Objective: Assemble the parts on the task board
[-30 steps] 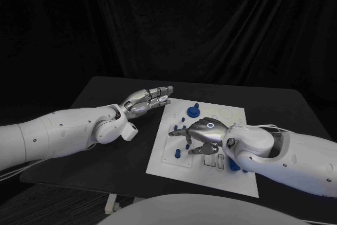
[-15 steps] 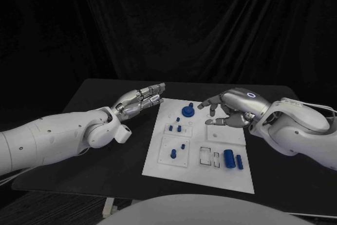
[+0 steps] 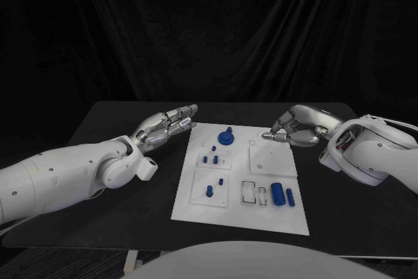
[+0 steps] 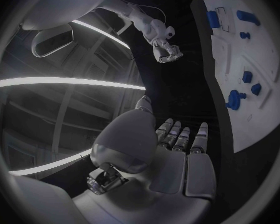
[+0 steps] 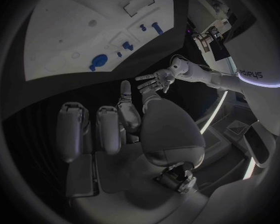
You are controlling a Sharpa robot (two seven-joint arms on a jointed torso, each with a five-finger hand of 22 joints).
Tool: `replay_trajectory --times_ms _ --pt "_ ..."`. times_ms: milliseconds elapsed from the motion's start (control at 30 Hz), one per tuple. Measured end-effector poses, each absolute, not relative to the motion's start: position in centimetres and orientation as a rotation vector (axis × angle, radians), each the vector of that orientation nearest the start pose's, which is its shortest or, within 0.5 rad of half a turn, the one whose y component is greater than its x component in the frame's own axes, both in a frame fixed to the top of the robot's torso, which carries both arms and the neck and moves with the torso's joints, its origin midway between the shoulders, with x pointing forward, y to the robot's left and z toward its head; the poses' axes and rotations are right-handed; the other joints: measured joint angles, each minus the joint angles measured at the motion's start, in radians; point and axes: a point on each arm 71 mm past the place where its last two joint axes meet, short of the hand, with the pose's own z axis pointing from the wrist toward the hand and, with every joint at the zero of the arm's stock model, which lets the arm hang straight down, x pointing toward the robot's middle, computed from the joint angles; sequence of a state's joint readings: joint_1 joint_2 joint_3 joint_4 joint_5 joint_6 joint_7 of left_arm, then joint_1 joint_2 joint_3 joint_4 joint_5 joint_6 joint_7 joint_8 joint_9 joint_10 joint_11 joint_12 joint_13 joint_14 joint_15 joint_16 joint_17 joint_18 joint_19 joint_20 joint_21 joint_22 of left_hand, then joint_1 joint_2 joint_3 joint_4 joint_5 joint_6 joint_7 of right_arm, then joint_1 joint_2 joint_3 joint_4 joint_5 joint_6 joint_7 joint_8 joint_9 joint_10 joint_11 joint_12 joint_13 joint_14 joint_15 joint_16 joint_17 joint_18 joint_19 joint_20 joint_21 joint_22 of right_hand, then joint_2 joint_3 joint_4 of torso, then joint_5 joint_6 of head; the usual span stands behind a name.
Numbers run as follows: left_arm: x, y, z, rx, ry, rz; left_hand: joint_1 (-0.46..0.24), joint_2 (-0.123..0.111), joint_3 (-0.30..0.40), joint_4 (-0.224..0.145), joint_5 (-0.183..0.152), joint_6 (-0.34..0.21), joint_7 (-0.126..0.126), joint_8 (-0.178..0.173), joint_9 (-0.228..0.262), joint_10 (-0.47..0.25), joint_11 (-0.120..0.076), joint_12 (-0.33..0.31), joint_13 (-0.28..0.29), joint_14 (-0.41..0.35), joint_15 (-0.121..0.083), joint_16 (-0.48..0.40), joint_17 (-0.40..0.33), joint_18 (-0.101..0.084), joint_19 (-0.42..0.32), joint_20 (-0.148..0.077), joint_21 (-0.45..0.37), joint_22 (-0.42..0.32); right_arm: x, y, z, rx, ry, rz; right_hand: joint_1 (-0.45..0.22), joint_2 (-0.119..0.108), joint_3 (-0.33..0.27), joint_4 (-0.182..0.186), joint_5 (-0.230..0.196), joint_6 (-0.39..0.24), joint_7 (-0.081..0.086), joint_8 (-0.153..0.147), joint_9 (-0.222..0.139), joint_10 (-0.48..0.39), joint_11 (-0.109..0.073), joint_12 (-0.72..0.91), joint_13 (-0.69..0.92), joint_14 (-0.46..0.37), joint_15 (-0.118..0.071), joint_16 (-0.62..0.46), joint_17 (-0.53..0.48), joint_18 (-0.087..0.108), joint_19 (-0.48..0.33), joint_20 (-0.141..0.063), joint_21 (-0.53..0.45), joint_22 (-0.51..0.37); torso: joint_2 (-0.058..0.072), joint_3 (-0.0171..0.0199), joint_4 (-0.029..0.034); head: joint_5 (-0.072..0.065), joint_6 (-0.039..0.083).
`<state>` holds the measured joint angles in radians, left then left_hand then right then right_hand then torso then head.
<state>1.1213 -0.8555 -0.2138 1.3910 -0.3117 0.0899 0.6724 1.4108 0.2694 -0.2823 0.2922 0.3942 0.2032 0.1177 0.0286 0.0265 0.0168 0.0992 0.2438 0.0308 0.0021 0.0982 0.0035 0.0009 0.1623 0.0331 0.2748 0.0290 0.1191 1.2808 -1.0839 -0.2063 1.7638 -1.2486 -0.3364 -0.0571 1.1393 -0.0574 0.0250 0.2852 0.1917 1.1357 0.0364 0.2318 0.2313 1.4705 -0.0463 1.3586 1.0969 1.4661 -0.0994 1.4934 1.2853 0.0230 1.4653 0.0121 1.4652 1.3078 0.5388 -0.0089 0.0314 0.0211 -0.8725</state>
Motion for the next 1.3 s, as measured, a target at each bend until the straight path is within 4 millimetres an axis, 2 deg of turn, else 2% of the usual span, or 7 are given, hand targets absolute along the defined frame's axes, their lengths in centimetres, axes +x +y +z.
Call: replay_trajectory --times_ms 33,100,233,700,800,1067,1300 --pt "45.0 23.1 -26.3 -0.696 1.664 -1.789 0.003 -0.001 0.002 -0.002 0.003 0.003 0.003 0.0 0.0 0.003 0.003 0.002 0.0 0.0 0.0 0.0 0.0 0.0 0.001 0.001 0.0 0.0 42.5 -24.6 -19.2 -0.004 1.814 0.729 -0.022 -0.022 0.015 0.0 0.005 0.013 -0.004 0.005 0.021 0.007 -0.009 0.139 0.143 0.001 -0.001 0.045 0.013 -0.004 0.002 -0.002 0.052 0.0 0.0 0.0 -0.0001 -0.001 0.0" --pt "45.0 23.1 -26.3 -0.695 1.664 -1.789 0.009 -0.001 0.004 -0.002 0.003 0.006 0.006 0.0 0.001 0.001 0.008 0.004 0.0 -0.004 0.004 0.0 0.0 0.0 0.004 0.004 0.0 0.0 42.5 -24.7 -19.7 0.007 1.872 0.681 -0.057 -0.051 0.034 0.005 0.017 0.025 -0.008 0.02 0.055 -0.003 0.002 0.202 0.201 0.001 -0.001 0.072 0.022 -0.016 0.002 -0.002 0.097 0.0 0.001 0.0001 -0.0001 -0.004 0.0" --pt "45.0 23.1 -26.3 -0.695 1.664 -1.79 0.009 -0.002 0.006 0.0 0.008 0.006 0.013 0.0 0.001 0.001 0.008 0.007 0.0 0.002 0.009 0.0 0.0 0.0 0.004 0.004 0.0 0.0 42.6 -24.5 -20.6 -0.012 1.986 0.571 -0.11 -0.062 0.046 0.009 0.056 0.031 -0.003 0.021 0.088 -0.004 0.009 0.21 0.211 0.001 -0.001 0.075 0.023 -0.016 0.002 -0.002 0.102 0.0 0.002 0.0002 0.0001 -0.01 0.0" --pt "45.0 23.0 -26.4 -0.696 1.672 -1.801 0.022 0.004 0.011 0.0 0.014 0.013 0.02 0.0 0.003 0.001 0.023 0.018 0.001 -0.002 0.02 0.0 0.001 0.0 0.004 0.011 0.0 0.0 42.7 -23.8 -22.4 -0.137 2.208 0.265 -0.134 -0.048 0.054 0.006 0.055 0.035 0.001 -0.018 0.079 -0.004 0.016 0.21 0.211 0.001 -0.001 0.075 0.023 -0.016 0.001 -0.002 0.102 0.0 0.003 0.0007 0.0019 -0.037 0.0" --pt "45.0 23.0 -26.4 -0.696 1.674 -1.803 0.022 0.004 0.011 0.0 0.014 0.014 0.02 0.0 0.003 0.002 0.023 0.018 0.001 -0.001 0.02 0.0 0.001 0.0 0.004 0.011 0.0 0.0 42.8 -23.5 -22.5 -0.15 2.22 0.236 -0.134 -0.048 0.06 0.0 0.093 0.046 0.004 -0.03 0.075 -0.004 0.016 0.21 0.211 0.001 -0.001 0.075 0.023 -0.016 0.002 -0.002 0.102 0.0 0.003 0.0007 0.0019 -0.04 0.0" --pt "45.0 22.8 -26.4 -0.695 1.679 -1.808 0.022 0.004 0.011 0.0 0.014 0.02 0.02 0.0 0.004 0.005 0.026 0.018 0.001 -0.002 0.027 0.0 0.001 0.0 0.004 0.011 0.0 0.0 43.0 -22.9 -22.8 -0.174 2.24 0.188 -0.125 -0.057 0.064 -0.004 0.125 0.115 -0.022 -0.006 0.116 -0.005 0.003 0.21 0.211 0.001 -0.001 0.075 0.023 -0.016 0.001 -0.001 0.102 0.0 0.002 0.0006 0.0014 -0.039 0.0" --pt "45.0 22.7 -26.5 -0.695 1.684 -1.812 0.022 0.004 0.011 0.0 0.014 0.02 0.02 0.0 0.004 0.005 0.026 0.018 0.001 -0.002 0.027 0.0 0.001 0.0 0.004 0.011 0.0 0.0 43.1 -22.4 -23.5 -0.212 2.286 0.139 -0.154 -0.051 0.057 0.003 0.048 0.115 -0.022 -0.002 0.154 -0.005 0.003 0.21 0.211 -0.003 -0.004 0.075 0.023 -0.016 0.001 -0.001 0.102 0.0 0.002 0.0006 0.0013 -0.044 0.0"
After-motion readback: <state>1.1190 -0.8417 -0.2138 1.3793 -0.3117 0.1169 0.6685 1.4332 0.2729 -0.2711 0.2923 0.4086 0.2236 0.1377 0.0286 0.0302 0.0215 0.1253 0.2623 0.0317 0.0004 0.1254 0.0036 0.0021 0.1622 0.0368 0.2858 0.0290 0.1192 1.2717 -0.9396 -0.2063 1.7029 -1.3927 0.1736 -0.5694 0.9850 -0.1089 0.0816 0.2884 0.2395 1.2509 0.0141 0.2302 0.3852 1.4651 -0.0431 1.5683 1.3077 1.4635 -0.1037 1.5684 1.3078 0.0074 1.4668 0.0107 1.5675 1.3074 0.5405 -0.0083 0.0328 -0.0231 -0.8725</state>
